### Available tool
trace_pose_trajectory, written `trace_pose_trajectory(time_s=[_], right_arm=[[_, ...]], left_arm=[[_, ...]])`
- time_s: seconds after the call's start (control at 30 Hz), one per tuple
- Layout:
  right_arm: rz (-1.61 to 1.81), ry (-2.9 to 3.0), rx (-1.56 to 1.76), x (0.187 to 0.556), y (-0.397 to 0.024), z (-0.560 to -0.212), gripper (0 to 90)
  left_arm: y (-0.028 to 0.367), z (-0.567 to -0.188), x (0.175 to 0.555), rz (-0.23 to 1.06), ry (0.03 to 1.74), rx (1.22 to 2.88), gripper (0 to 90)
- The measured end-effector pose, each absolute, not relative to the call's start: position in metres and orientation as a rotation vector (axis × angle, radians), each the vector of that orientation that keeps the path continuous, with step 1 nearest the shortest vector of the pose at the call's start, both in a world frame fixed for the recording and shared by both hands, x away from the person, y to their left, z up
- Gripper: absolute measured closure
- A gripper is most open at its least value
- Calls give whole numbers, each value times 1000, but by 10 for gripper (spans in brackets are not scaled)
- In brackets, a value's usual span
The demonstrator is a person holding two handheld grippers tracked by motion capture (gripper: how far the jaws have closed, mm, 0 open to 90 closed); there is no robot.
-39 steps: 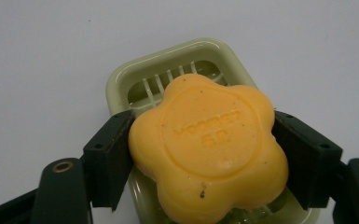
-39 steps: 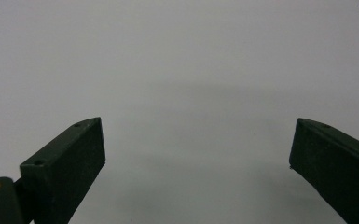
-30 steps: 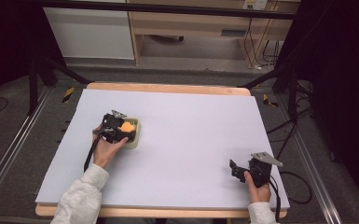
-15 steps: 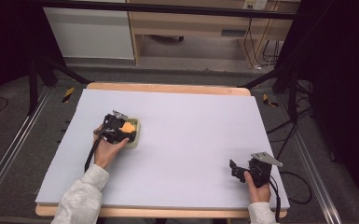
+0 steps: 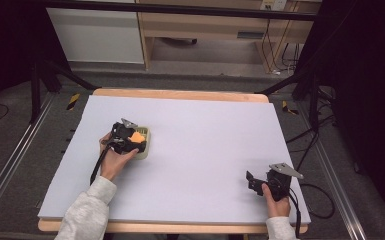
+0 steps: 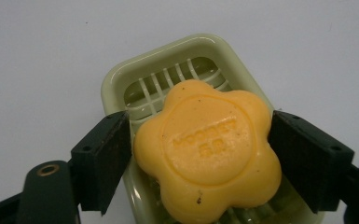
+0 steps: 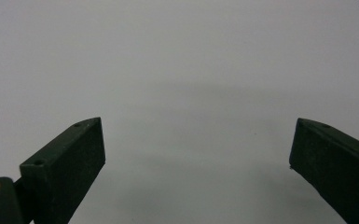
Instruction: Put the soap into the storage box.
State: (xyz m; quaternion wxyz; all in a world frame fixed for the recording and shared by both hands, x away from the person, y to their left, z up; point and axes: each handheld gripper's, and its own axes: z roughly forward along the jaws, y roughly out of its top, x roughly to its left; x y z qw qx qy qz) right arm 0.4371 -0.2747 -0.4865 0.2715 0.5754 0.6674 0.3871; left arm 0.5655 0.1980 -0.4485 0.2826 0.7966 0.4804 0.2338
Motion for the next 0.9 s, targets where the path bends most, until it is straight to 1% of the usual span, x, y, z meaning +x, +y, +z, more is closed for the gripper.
trace_pose_trajectory(time_s=[0.5,0.9], right_arm=[[1046,1799,1549,437,-275,-486,39],[1048,1796,1548,437,-275,-486,39]], left_arm=[[201,-439,560,620,1267,2079,189],[203,-429,545,597,1235,2056,183]])
